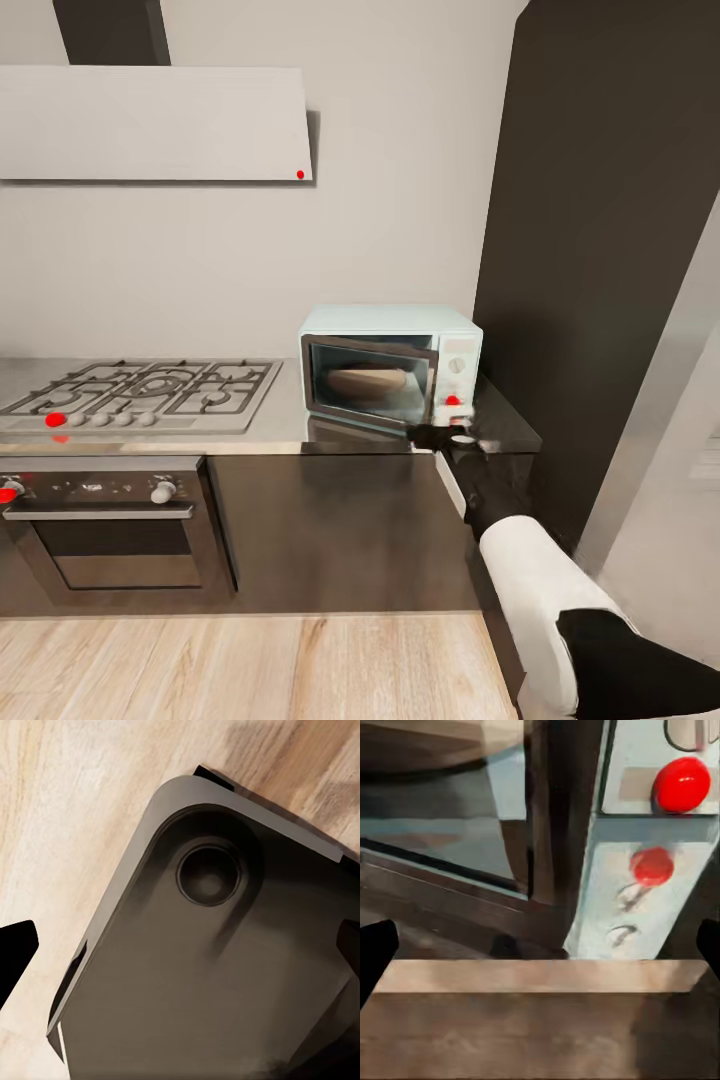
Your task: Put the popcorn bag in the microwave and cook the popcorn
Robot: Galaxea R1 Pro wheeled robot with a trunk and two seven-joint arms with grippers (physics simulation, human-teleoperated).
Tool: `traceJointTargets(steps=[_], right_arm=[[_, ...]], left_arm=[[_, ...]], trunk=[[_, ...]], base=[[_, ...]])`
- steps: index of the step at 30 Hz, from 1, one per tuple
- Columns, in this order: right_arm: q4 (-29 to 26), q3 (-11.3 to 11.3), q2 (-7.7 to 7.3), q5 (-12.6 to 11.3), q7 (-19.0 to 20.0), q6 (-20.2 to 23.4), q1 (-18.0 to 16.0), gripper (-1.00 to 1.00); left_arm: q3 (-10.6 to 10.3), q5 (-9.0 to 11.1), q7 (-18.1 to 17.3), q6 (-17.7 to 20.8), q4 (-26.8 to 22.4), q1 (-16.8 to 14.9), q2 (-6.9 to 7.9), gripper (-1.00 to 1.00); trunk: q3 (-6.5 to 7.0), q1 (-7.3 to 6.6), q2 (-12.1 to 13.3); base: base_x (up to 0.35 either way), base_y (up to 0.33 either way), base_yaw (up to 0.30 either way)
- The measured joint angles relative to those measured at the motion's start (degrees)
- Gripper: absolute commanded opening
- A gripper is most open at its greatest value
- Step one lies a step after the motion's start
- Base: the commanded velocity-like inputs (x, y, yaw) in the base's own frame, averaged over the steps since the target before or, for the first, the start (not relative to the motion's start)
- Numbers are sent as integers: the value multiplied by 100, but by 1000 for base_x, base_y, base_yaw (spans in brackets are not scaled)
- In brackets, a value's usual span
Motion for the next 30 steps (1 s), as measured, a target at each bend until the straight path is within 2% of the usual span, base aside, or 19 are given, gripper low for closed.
traceJointTargets(steps=[2,4,7,10,11,12,14,16,18,23,30], right_arm=[[-1,1,-133,6,11,14,326,100],[0,2,-318,1,19,38,496,100],[-18,-14,-899,-14,102,462,600,100],[-155,-92,-1293,-25,278,681,613,100],[-342,-212,-1414,-23,341,734,614,100],[-534,-305,-1465,-31,373,761,615,100],[-1201,-453,-1507,-31,410,912,616,100],[-2063,-508,-1493,-36,427,1493,617,100],[-2620,-519,-1483,-41,550,1927,618,100],[-2983,-518,-1476,-39,787,2145,619,100],[-3019,-502,-1469,-42,1153,2129,619,100]], left_arm=[[-1,0,2,0,0,0,0,100],[-2,0,1,0,0,0,0,100],[13,7,2,0,-3,1,0,100],[18,9,2,0,0,0,0,100],[19,10,2,0,-1,1,0,100],[19,11,2,0,-1,0,0,100],[19,10,2,0,1,0,0,100],[19,10,2,0,0,0,0,100],[19,10,1,0,-1,0,0,100],[24,22,1,5,-1,0,0,100],[-4,-18,-5,8,-1,0,0,100]], trunk=[[-1,0,0],[0,0,0],[1,0,0],[1,0,-1],[1,0,-1],[1,0,-1],[1,-1,-1],[1,-1,-1],[1,0,-1],[1,-2,-1],[1,-3,-1]], base=[[0,0,0],[0,0,0],[0,0,0],[0,0,0],[0,0,0],[0,0,0],[0,0,0],[0,0,0],[0,0,0],[80,0,0],[304,0,0]])
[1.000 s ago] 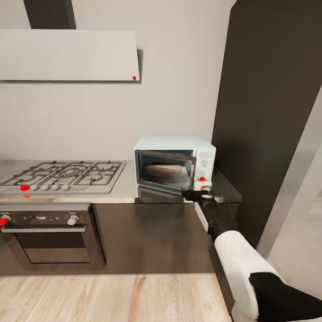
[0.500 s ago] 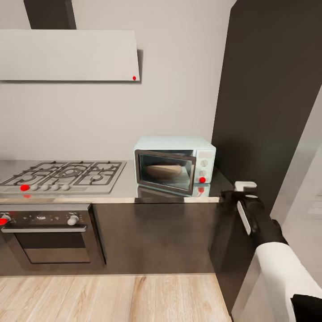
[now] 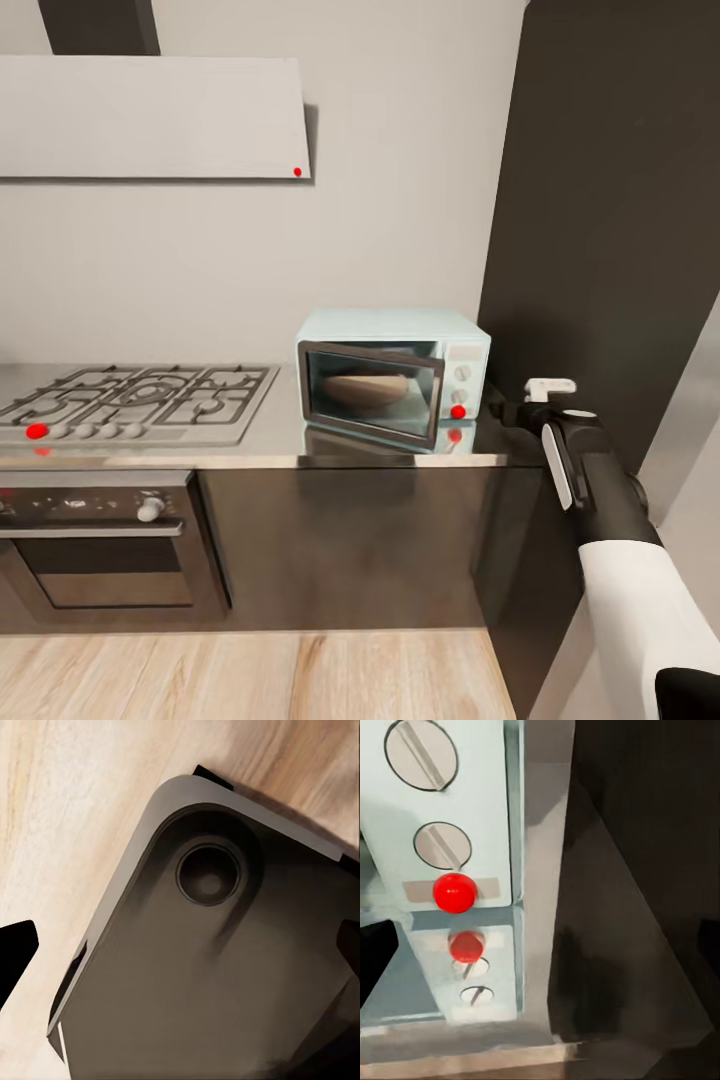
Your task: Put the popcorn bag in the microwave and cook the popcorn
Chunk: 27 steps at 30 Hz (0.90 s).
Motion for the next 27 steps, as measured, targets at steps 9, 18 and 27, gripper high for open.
traceJointTargets(steps=[9,18,27], right_arm=[[72,8,5,-8,292,0,0,100],[113,14,217,58,1849,9,-1,100],[303,-654,448,151,2487,-46,0,100]], left_arm=[[-1,-6,3,0,0,0,-8,100],[0,-8,2,-4,-1,1,-9,100],[1,-7,4,-7,-2,1,-9,100]], trunk=[[0,2,0],[0,3,0],[0,3,0]], base=[[267,0,0],[10,0,0],[0,0,0]])
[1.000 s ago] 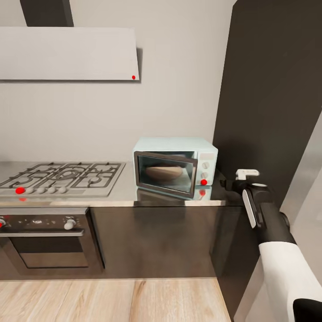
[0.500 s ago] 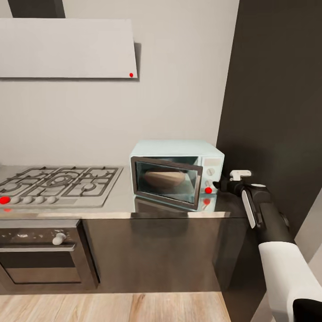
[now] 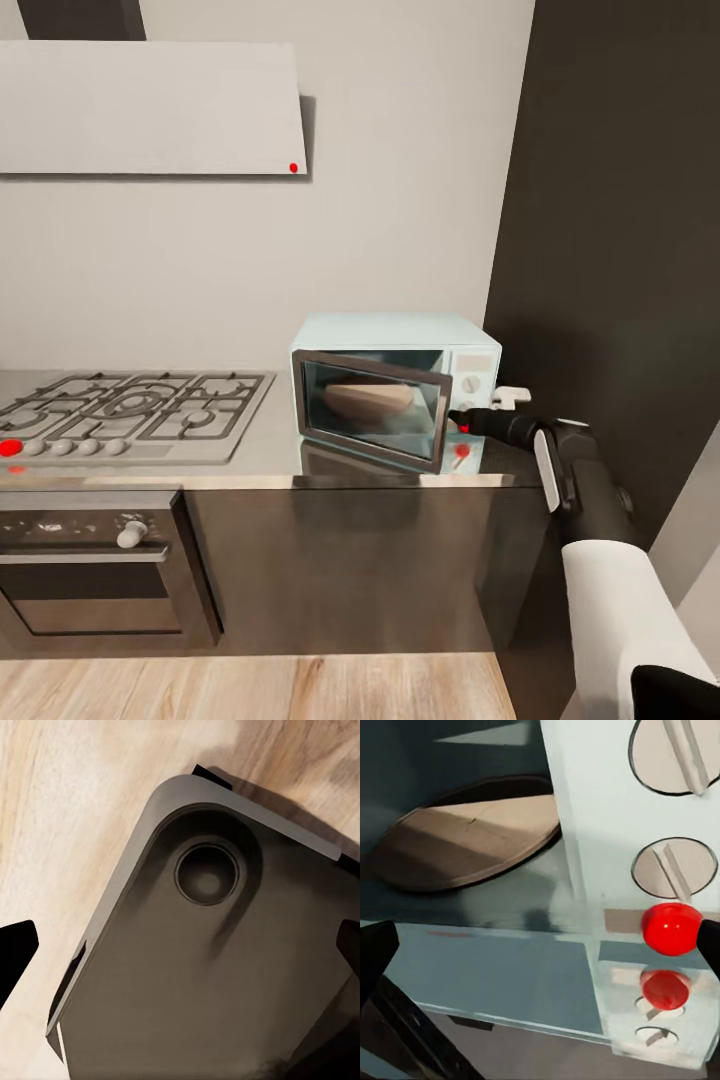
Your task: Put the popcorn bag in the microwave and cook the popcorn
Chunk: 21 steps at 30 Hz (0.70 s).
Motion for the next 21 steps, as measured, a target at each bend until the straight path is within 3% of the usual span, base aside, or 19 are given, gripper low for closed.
traceJointTargets(steps=[3,4,5,10,13,16,17,21], right_arm=[[2,97,-35,-30,362,10,0,100],[7,539,-74,-9,637,4,0,100],[8,668,-124,-85,854,39,1,100],[19,656,-620,-115,1076,24,0,100],[19,649,-802,-127,1093,27,1,100],[17,657,-853,-134,1096,42,11,100],[19,670,-792,-151,1094,47,45,100],[287,677,-48,-152,1103,-11,55,100]], left_arm=[[0,-2,-2,2,0,0,0,100],[0,-2,-3,4,0,0,0,100],[-1,-3,-4,2,2,-2,0,100],[-1,-3,-4,2,2,-1,0,100],[-1,-3,-4,6,2,-1,0,100],[-1,-3,-2,6,2,-1,0,100],[-2,-3,-3,6,2,-2,-1,100],[1,-1,-5,-1,3,-3,-18,100]], trunk=[[0,0,0],[0,0,0],[0,0,0],[0,0,0],[0,0,0],[0,0,0],[0,0,0],[0,0,1]], base=[[0,0,0],[0,0,0],[0,0,0],[0,0,0],[0,0,0],[0,0,0],[0,0,0],[0,199,0]])
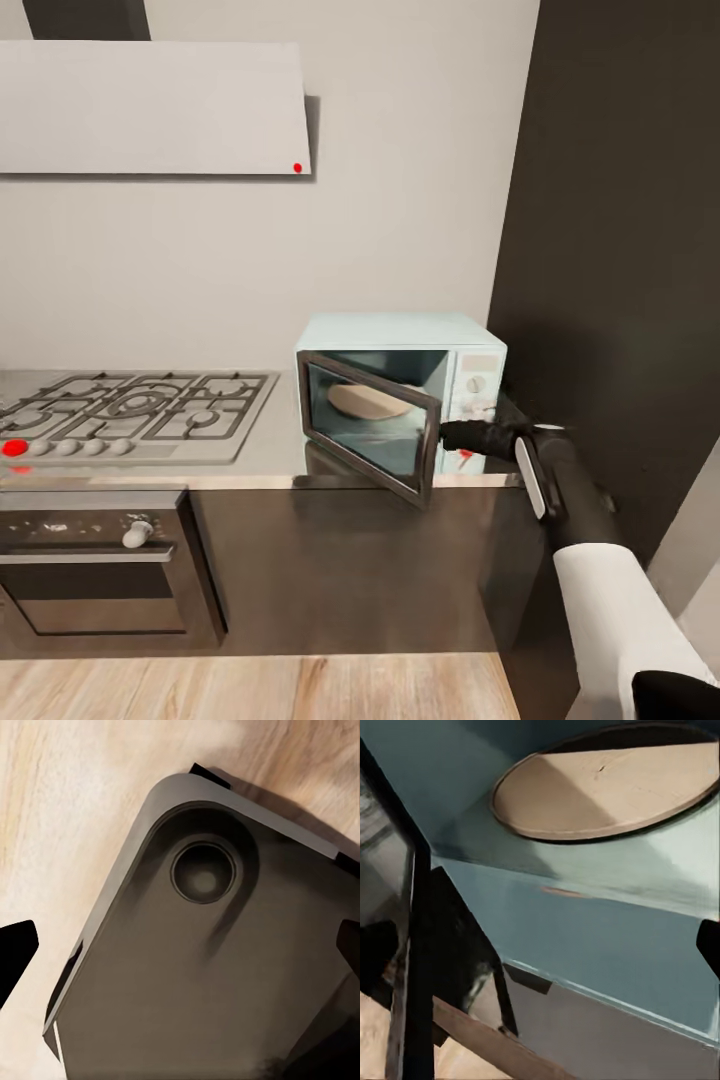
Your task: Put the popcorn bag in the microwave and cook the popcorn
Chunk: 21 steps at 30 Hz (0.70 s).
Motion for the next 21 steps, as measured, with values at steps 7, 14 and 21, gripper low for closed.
traceJointTargets(steps=[7,14,21], right_arm=[[78,10,386,73,-4,-182,-1,100],[75,-8,-276,58,170,-124,-1,100],[133,-10,-673,115,690,-139,-1,100]], left_arm=[[1,1,-6,0,-2,1,-2,100],[6,0,-8,0,-10,2,-8,100],[6,0,-8,0,-10,1,1,100]], trunk=[[0,0,0],[0,2,0],[0,2,0]], base=[[-5,314,0],[-194,260,0],[-245,213,0]])
